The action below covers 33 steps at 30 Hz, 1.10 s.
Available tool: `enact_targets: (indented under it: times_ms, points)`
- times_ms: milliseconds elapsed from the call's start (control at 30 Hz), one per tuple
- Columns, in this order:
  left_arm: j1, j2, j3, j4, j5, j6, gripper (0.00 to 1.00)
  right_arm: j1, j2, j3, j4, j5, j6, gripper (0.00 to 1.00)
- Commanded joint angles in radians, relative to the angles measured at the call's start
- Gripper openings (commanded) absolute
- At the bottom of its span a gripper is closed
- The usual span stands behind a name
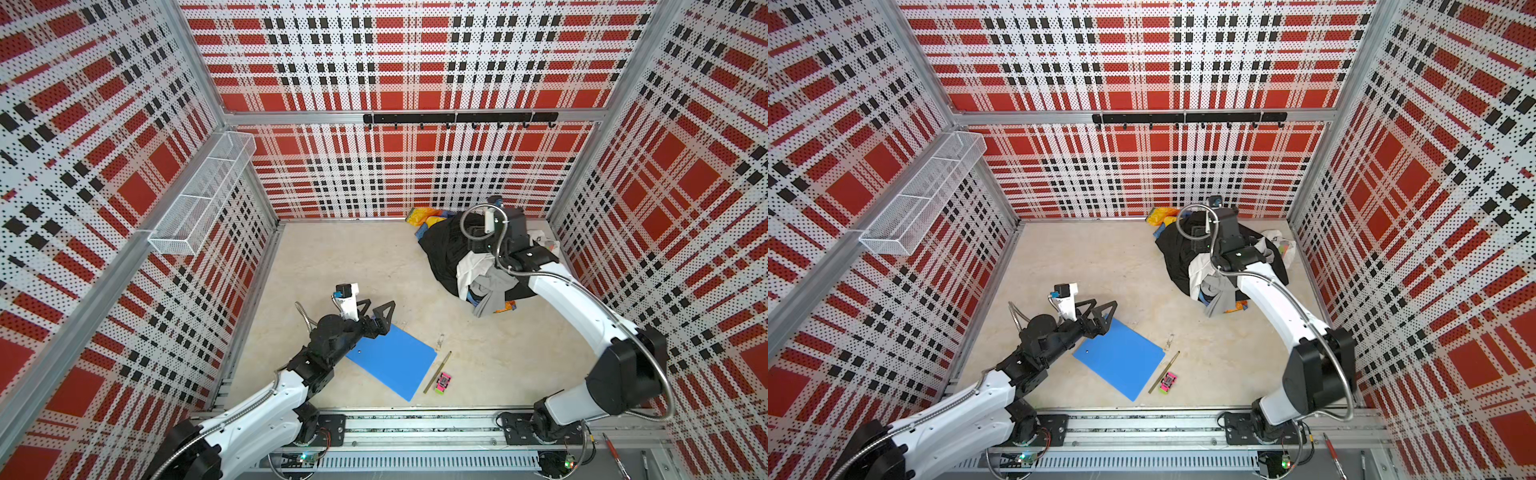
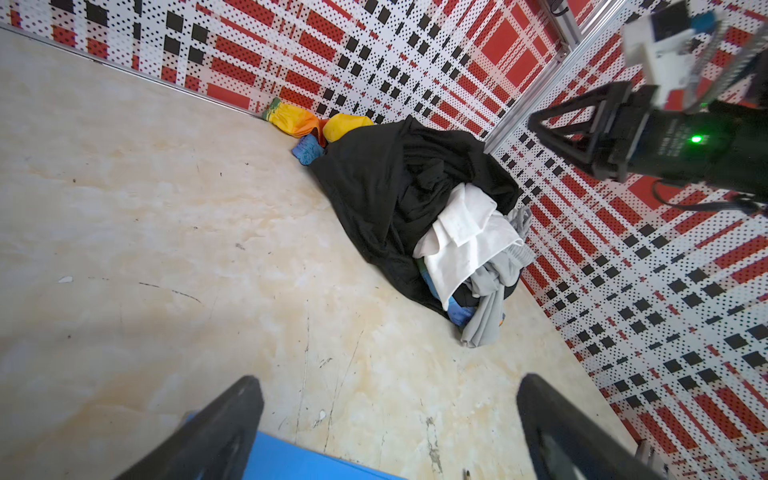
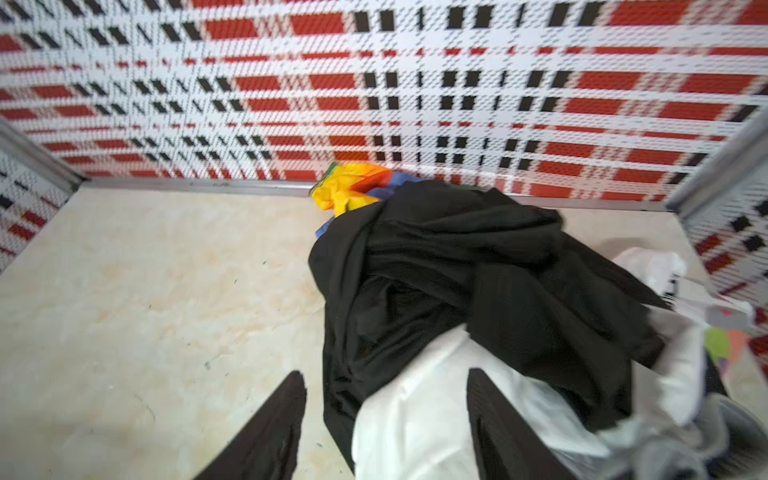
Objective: Pick out a specific cloth from the pile
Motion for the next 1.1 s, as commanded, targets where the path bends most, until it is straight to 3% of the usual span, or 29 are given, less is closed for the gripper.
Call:
enact_targets:
  times_ms: [0,333,600,767,933,1033,1067]
  points:
    - [-0.002,-0.038,0.000,0.017,0.001,0.000,0.99,0.055,0.131,0.095,-0.033,-0.012,-0.010,0.61]
    - [0.001,-0.061,-0.011,-0.005,-0.010,0.003,0.99,0.086,0.455,0.279,-0.062,0.005,0.064,0.49]
    - [0.004,-0.048,-0.011,-0.004,-0.011,0.004,0.99,0.090,0.576,0.337,-0.094,0.052,0.091,0.40]
    - [0.007,-0.047,-0.009,-0.004,-0.009,0.000,0.99,0.090,0.654,0.403,-0.120,0.088,0.104,0.39]
    - [0.010,-0.063,-0.009,-0.007,-0.005,0.003,0.99,0.089,0.681,0.424,-0.098,0.118,0.113,0.17]
    - [0.015,-0.076,-0.011,-0.014,-0.006,0.003,0.99,0.091,0.634,0.402,-0.066,0.126,0.110,0.01]
    - [0.017,-0.077,-0.012,-0.015,-0.005,0.003,0.99,0.092,0.602,0.381,-0.043,0.126,0.106,0.00]
